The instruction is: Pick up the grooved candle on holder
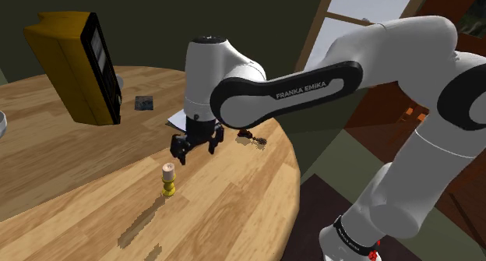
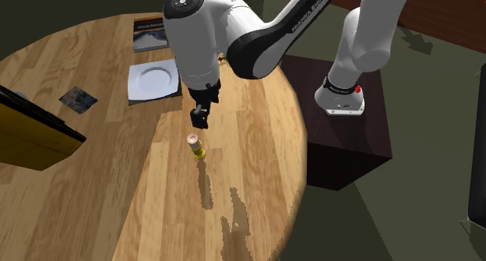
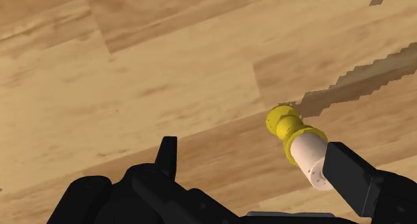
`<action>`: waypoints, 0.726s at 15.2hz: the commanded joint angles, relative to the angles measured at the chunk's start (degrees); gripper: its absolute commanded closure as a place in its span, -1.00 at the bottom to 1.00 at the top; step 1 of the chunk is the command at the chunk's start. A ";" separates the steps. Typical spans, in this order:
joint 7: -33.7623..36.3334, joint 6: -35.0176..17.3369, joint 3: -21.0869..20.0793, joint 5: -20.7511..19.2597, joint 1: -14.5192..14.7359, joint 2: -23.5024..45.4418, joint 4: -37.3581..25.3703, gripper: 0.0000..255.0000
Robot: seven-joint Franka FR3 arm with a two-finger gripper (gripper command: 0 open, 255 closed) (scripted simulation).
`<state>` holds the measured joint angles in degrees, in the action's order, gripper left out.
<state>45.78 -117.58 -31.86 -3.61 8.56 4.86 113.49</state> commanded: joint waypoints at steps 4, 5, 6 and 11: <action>7.89 0.48 -0.57 -7.57 4.89 12.38 -10.09 -1.00; 9.13 0.83 -0.37 -8.89 6.11 14.79 -12.34 -1.00; 9.40 0.92 -0.22 -9.18 6.51 15.37 -12.91 -1.00; 10.16 -2.27 0.33 -10.31 6.84 16.97 -11.08 -1.00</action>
<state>55.75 -119.29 -31.66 -13.62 15.28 21.37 102.26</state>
